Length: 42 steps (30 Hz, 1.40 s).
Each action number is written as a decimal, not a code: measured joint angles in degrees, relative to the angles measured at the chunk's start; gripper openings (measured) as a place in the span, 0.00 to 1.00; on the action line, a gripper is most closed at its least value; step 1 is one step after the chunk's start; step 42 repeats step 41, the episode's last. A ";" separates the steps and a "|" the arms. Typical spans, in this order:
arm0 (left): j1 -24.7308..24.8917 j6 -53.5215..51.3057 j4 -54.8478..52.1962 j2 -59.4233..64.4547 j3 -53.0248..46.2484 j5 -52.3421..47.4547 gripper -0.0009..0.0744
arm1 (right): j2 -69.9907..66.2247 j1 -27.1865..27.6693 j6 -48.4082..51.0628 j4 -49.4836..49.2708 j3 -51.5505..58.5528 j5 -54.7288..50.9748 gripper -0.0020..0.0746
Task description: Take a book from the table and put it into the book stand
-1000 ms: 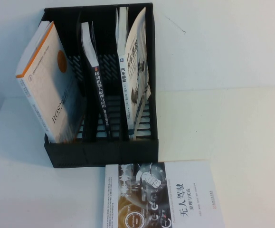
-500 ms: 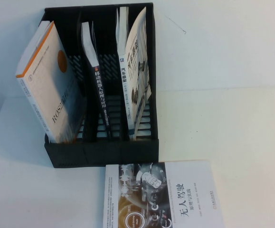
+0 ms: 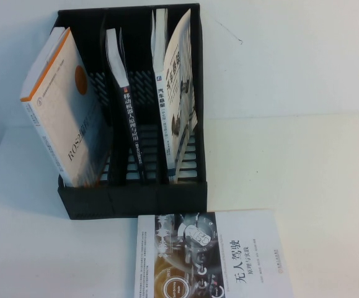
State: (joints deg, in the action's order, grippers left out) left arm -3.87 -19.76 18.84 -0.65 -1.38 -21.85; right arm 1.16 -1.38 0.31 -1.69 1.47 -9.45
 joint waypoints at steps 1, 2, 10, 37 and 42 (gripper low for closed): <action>0.00 0.00 0.00 0.00 0.00 0.00 0.01 | 0.00 0.00 0.00 0.00 0.00 -0.47 0.03; 0.00 0.00 -0.09 0.00 0.00 0.00 0.01 | 0.00 0.00 0.00 0.00 0.00 -1.34 0.03; 0.00 0.00 -0.09 0.00 0.00 0.00 0.01 | 0.00 0.00 0.00 0.00 -0.10 -9.76 0.03; 0.00 0.00 -0.09 0.00 0.00 0.00 0.01 | 0.00 0.00 3.23 -4.66 -0.10 -10.48 0.03; 0.00 0.00 -0.09 0.00 0.00 0.00 0.01 | 0.00 0.00 3.23 -4.66 -0.10 -10.57 0.03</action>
